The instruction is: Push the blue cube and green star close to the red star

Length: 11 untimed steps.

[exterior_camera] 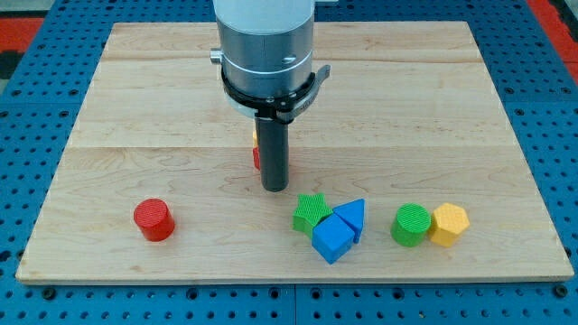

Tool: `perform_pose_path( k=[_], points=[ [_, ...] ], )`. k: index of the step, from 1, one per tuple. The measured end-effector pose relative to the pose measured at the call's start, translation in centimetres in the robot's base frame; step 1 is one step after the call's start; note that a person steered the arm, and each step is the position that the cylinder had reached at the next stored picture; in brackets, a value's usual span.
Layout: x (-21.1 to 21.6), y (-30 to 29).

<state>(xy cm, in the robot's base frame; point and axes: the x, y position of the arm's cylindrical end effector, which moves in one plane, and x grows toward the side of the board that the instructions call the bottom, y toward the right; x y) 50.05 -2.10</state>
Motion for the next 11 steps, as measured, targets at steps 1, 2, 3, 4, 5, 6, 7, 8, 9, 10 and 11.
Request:
perform_pose_path(
  k=[1,2,3,4,5,6,7,8,9,10,11],
  points=[
    [5.3,-1.6],
    [9.5,-1.2],
    [11.3,4.4],
    [11.8,8.9],
    [9.0,6.6],
    [5.5,4.5],
    [4.5,4.5],
    [4.3,4.4],
    [1.4,3.8],
    [0.2,3.8],
    [-0.8,3.8]
  ],
)
